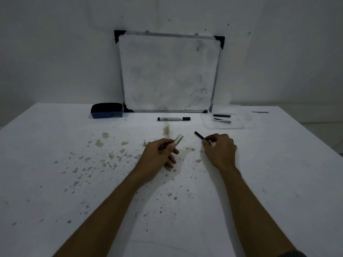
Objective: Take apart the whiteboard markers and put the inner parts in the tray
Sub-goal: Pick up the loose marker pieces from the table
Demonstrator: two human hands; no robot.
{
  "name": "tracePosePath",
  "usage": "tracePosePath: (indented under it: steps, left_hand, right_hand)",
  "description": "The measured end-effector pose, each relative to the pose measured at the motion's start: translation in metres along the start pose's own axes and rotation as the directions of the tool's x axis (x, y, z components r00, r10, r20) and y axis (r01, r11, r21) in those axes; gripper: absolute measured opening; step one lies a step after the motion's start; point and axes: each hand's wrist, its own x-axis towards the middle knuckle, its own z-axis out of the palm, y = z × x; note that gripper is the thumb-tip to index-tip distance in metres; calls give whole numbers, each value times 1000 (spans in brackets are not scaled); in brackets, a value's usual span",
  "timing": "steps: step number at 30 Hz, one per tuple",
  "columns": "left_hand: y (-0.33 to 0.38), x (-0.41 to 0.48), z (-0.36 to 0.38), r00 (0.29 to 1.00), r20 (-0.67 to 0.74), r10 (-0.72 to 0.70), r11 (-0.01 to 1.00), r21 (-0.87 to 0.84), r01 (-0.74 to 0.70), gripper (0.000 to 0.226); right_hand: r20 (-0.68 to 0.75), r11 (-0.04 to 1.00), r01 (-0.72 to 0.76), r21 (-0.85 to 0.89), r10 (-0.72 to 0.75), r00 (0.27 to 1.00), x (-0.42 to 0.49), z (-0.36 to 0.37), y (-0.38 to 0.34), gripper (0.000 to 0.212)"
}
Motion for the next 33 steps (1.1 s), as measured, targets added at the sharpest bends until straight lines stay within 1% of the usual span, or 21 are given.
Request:
tracePosePath:
  steps: [2,3,5,6,8,9,11,13,15,18,20,24,29,31,33]
  left_hand:
    - [2,-1,0,1000,-10,16,1000,0,-16,25]
    - [4,-3,0,999,-16,29,1000,0,-29,26]
    - [8,-4,-1,998,-49,48,999,-24,-49,27]
    - [10,-4,-2,996,-77,54,997,-46,-58,29]
    - [15,-5,-5,988,-139,68,994,-77,-79,35]
    - [17,-5,-6,982,-170,82,993,-68,-95,39]
    - [19,-4,-8,970,-214,116,992,-27,-125,39]
    - [20,-3,-7,969,-221,107,993,-29,-116,31]
    - [19,-2,-4,976,-199,86,995,-39,-96,22]
    - [16,-2,-2,975,-191,116,993,6,-117,15]
    - [15,-1,-4,971,-207,115,993,-5,-118,13]
    - [15,0,-6,972,-220,88,995,-27,-96,14]
    - [20,-4,-4,984,-148,102,994,-23,-107,24]
    - [22,-5,-3,986,-135,102,994,-21,-106,26]
    - [23,-5,-3,989,-109,102,994,-25,-106,26]
  right_hand:
    - [10,1000,21,0,-21,1000,-2,-1,0,20]
    - [23,999,32,27,-33,999,-3,-2,-1,19]
    - [63,984,36,175,-48,997,-7,-5,-5,16]
    - [91,958,27,284,-55,994,-9,-6,-8,15]
    - [163,869,-5,495,-87,983,-12,-9,-16,13]
    - [206,818,-30,574,-109,973,-14,-10,-20,11]
    - [290,739,-98,667,-136,947,-18,-10,-28,10]
    - [339,711,-129,691,-161,927,-21,-7,-35,10]
    - [361,710,-127,692,-188,913,-25,-4,-39,10]
    - [378,704,-122,700,-221,899,-29,-1,-43,11]
    - [384,681,-140,719,-221,897,-30,0,-43,16]
    - [415,513,-271,815,-190,890,-33,5,-46,27]
    - [385,348,-348,870,-43,922,-27,5,-50,27]
    - [370,311,-350,884,-8,929,-23,1,-46,25]
    - [340,308,-333,891,32,940,-20,-1,-43,28]
